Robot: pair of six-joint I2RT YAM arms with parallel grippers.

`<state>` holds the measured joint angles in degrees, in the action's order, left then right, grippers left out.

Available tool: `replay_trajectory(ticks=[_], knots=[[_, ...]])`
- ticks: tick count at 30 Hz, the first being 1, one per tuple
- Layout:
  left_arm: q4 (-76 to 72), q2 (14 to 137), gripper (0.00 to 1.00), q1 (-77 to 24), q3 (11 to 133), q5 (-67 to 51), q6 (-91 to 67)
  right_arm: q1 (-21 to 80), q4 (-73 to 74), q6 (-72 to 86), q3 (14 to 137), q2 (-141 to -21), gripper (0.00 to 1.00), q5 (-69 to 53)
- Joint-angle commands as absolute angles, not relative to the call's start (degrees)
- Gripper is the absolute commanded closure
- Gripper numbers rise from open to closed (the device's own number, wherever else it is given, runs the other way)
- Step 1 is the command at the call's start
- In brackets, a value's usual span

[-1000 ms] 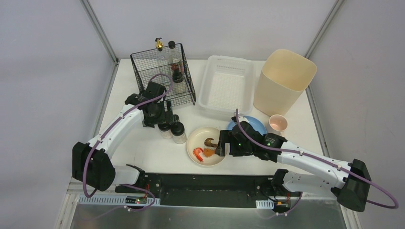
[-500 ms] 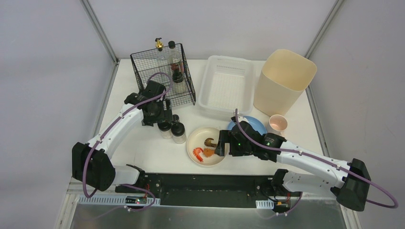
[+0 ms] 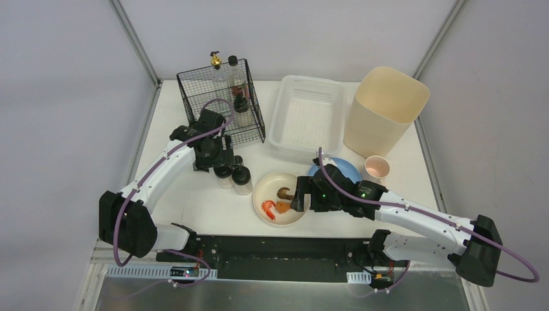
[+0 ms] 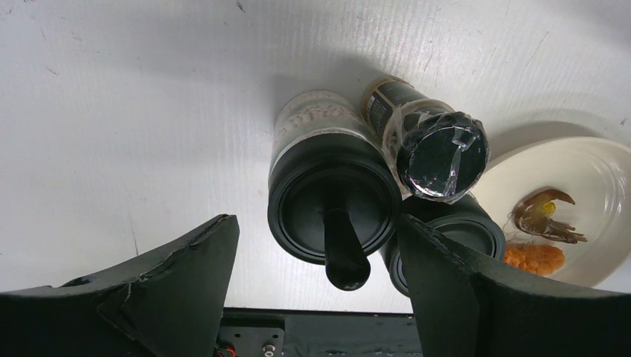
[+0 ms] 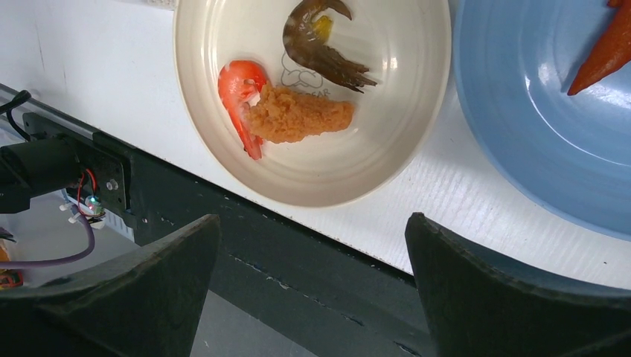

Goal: Clear the kitchen counter

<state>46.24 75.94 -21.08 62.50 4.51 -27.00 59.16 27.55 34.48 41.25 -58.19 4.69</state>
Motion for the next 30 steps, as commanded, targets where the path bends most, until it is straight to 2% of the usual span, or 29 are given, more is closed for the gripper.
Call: replay_trajectory(ticks=[1, 22, 30], knots=[[47.1, 76.4, 0.20, -22.0, 63.2, 3.8, -26.9, 59.4, 25.7, 35.1, 42.9, -58.4, 0.01, 4.6], [46.9, 79.7, 0.22, -24.1, 62.3, 7.9, -26.7, 59.5, 25.7, 35.8, 42.1, -57.8, 0.01, 4.6], [46.9, 80.6, 0.31, -24.1, 62.7, 9.5, -26.0, 59.5, 25.7, 35.9, 42.1, -57.5, 0.01, 4.6]])
